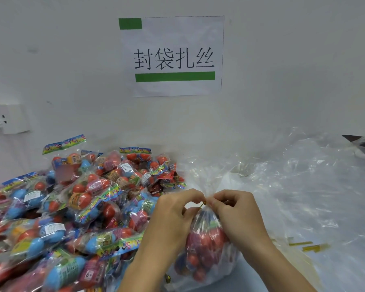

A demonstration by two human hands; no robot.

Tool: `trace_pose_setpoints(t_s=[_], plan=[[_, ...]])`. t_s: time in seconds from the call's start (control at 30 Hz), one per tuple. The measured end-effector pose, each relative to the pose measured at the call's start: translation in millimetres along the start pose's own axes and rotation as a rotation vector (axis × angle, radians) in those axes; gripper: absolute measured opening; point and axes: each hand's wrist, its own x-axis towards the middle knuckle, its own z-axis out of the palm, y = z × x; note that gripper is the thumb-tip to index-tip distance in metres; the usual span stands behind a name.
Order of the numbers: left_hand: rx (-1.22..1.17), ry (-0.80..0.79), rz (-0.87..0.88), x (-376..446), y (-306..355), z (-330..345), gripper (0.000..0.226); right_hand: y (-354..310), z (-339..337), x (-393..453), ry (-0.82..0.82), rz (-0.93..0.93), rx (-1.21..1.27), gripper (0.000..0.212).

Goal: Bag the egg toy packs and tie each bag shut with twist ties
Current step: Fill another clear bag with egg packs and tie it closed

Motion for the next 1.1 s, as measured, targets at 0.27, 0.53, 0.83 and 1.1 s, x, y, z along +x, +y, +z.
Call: trace_pose_setpoints(t_s=[0.27,0.53,0.83,1.1], plan=[[0.069,0.027,0.048,0,-1,1,0.007,-1,1,0,-0.023,-0.036,0.006,0.029],[-0.386,-0.032,-0.429,4,12,-1,0.018,1,2,2,0.026,-0.144,-0.019,0.021],[-0.672,-0.041,-0.657,7,13,4,0.039,-2,9,-2,0.047,-0.36,-0.097,0.026],[-0.612,0.01,-0.611,8,7,9,0.034,-1,7,0,0.077,-0.343,-0.113,0.026]])
